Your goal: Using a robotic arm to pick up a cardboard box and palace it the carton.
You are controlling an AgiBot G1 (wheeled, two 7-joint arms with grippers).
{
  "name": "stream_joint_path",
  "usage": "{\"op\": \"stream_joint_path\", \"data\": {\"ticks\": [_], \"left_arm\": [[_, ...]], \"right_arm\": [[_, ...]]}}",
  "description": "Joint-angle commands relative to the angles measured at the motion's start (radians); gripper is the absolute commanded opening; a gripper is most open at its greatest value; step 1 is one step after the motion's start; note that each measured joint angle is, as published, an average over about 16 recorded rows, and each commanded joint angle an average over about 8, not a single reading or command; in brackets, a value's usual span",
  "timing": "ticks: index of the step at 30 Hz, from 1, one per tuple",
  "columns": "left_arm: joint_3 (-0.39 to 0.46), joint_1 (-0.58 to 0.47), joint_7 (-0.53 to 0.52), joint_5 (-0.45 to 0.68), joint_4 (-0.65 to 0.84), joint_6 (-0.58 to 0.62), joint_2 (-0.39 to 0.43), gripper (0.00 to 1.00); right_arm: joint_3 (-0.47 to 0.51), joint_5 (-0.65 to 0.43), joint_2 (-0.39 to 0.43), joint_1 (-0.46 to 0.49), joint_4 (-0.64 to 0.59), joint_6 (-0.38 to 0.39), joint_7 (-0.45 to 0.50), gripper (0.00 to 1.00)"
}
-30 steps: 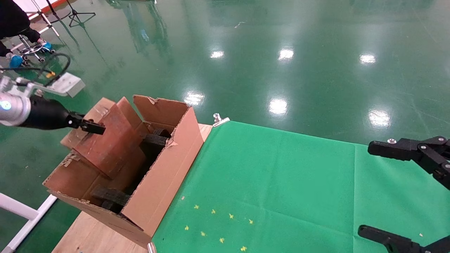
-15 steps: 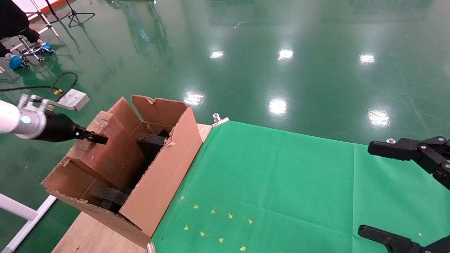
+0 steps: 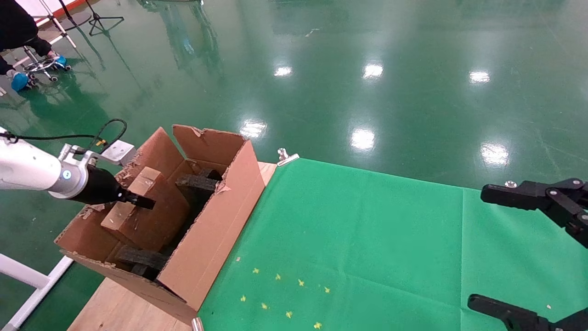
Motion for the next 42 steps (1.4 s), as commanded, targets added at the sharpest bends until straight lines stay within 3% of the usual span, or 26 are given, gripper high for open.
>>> {"op": "stream_joint_path", "data": {"ticks": [1, 22, 33, 42], "left_arm": [[0.001, 0.002, 0.001, 0.003, 0.015, -0.007, 0.008, 1.0], [-0.003, -0.004, 0.005, -0.006, -0.005, 0.011, -0.003, 1.0], [-0.095, -0.117, 0.15, -0.172, -0.185, 0.214, -0.092, 1.0], [-0.117, -0.145, 0.164, -0.215, -0.252, 0.266, -0.114, 1.0]], "right_arm": [[0.0, 0.0, 0.0, 0.0, 0.0, 0.0, 0.0, 1.0], [0.0, 0.0, 0.0, 0.0, 0.0, 0.0, 0.0, 1.0], [-0.001, 0.001, 0.0, 0.0, -0.001, 0.0, -0.001, 1.0], [0.0, 0.0, 0.0, 0.0, -0.001, 0.0, -0.001, 1.0]]}}
